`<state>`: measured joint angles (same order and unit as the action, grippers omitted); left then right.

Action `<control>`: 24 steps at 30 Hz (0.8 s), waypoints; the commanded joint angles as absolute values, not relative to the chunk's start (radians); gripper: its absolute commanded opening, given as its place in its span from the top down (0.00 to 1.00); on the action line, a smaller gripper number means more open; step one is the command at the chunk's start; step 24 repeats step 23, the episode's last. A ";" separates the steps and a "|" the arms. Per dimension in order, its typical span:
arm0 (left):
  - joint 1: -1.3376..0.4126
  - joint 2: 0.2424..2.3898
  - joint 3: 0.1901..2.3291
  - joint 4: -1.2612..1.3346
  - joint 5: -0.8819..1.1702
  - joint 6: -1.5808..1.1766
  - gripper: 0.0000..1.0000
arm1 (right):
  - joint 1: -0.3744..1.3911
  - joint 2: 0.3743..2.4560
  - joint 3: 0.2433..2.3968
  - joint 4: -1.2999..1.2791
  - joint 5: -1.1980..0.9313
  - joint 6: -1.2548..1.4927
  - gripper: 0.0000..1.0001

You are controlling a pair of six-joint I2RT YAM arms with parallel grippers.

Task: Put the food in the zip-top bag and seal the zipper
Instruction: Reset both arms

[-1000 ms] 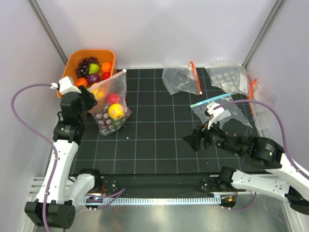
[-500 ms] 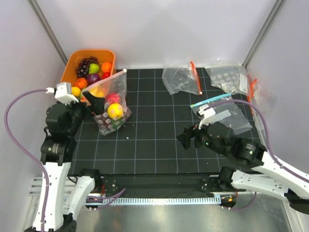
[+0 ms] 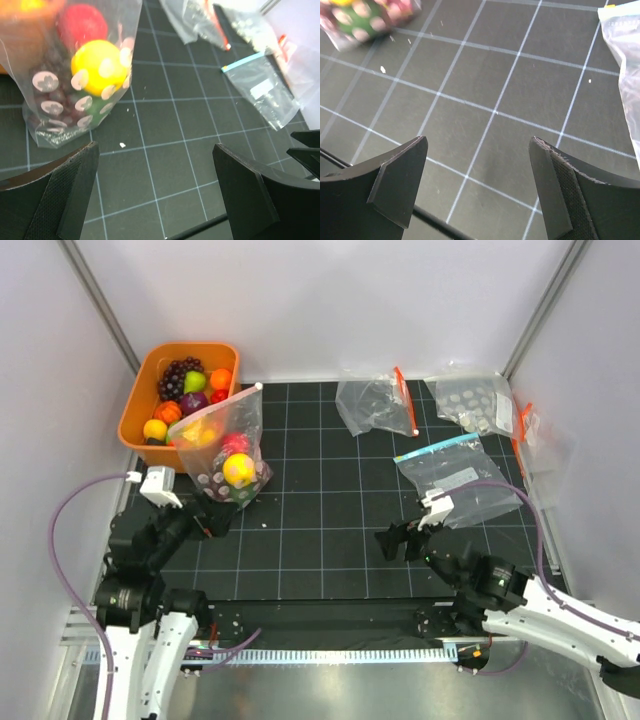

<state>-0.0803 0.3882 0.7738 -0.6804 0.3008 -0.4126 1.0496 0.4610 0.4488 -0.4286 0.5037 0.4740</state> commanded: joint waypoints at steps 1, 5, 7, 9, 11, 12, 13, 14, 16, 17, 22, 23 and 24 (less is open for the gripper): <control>-0.086 0.338 0.779 -0.655 0.327 -0.402 0.00 | 1.051 0.400 0.413 -0.281 0.546 0.477 0.10; -0.092 0.348 0.776 -0.652 0.336 -0.402 0.00 | 1.051 0.368 0.406 -0.308 0.537 0.483 0.10; -0.095 0.373 0.773 -0.649 0.351 -0.400 0.00 | 1.049 0.347 0.431 -0.354 0.552 0.492 0.10; -0.095 0.390 0.773 -0.649 0.360 -0.400 0.00 | 1.051 0.318 0.433 -0.368 0.554 0.499 0.10; -0.097 0.406 0.773 -0.650 0.367 -0.400 0.00 | 1.051 0.275 0.419 -0.361 0.542 0.502 0.10; -0.097 0.410 0.773 -0.649 0.368 -0.399 0.00 | 1.051 0.262 0.405 -0.354 0.537 0.500 0.10; -0.095 0.410 0.773 -0.649 0.370 -0.399 0.00 | 1.051 0.246 0.402 -0.353 0.532 0.502 0.10; -0.095 0.408 0.773 -0.649 0.367 -0.399 0.00 | 1.051 0.241 0.402 -0.353 0.529 0.500 0.10; -0.095 0.405 0.772 -0.649 0.365 -0.399 0.00 | 1.051 0.236 0.406 -0.357 0.525 0.499 0.10; -0.095 0.403 0.772 -0.649 0.365 -0.400 0.00 | 1.049 0.238 0.407 -0.356 0.523 0.497 0.10; -0.095 0.416 0.770 -0.649 0.365 -0.400 0.00 | 1.051 0.264 0.406 -0.341 0.505 0.488 0.11; -0.095 0.417 0.770 -0.649 0.364 -0.400 0.00 | 1.051 0.278 0.411 -0.345 0.506 0.486 0.11; -0.095 0.417 0.770 -0.649 0.364 -0.400 0.00 | 1.051 0.278 0.411 -0.345 0.506 0.486 0.11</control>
